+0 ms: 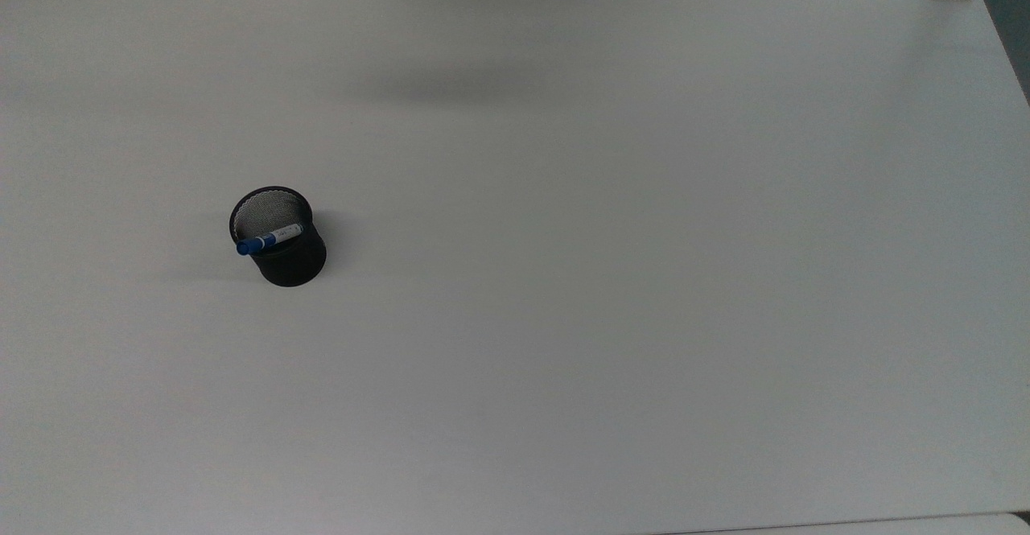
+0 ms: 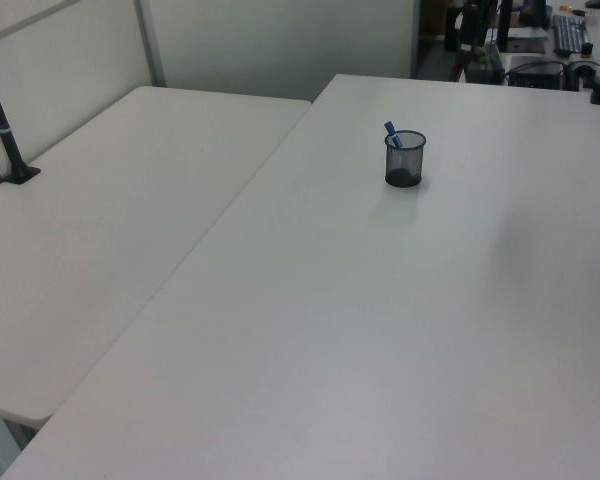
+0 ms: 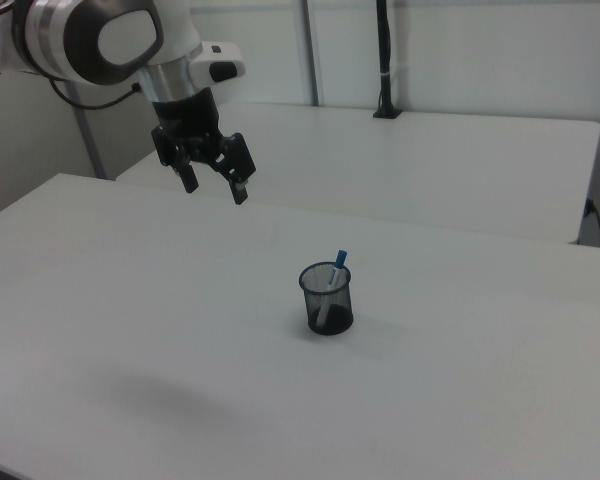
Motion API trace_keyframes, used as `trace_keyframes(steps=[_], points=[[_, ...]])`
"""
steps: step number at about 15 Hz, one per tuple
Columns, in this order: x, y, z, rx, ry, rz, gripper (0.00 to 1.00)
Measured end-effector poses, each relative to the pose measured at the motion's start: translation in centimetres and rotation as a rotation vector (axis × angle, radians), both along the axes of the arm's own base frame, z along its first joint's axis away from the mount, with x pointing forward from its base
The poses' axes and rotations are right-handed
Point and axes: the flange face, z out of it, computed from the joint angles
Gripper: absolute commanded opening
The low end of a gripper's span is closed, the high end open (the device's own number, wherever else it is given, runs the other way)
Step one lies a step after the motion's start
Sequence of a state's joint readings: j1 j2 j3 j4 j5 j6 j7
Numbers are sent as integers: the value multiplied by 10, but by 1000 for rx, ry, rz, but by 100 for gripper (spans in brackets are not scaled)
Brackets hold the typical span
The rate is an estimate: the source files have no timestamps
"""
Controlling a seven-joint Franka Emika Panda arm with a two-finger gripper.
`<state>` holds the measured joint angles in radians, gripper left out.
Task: Remove the marker
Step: 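Move the gripper toward the black mesh pen cup, then lower the gripper onto the blue-capped marker and close on it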
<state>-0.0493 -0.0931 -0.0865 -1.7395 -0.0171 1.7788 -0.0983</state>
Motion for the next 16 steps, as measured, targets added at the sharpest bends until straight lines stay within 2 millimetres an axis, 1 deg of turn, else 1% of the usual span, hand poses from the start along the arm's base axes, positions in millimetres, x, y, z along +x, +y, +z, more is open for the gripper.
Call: trace_keyframes(steps=[2,5,7,9,11,16], points=[[-1,-7,0,-5,1,30,100],[-2,-26,-5,-17,13,96,100],[2,-45,-17,-24,23,133,100],[14,-58,-32,-34,7,120,100],[30,-67,-45,-40,-38,35,100],[64,-78,-81,-51,-139,-267,100]])
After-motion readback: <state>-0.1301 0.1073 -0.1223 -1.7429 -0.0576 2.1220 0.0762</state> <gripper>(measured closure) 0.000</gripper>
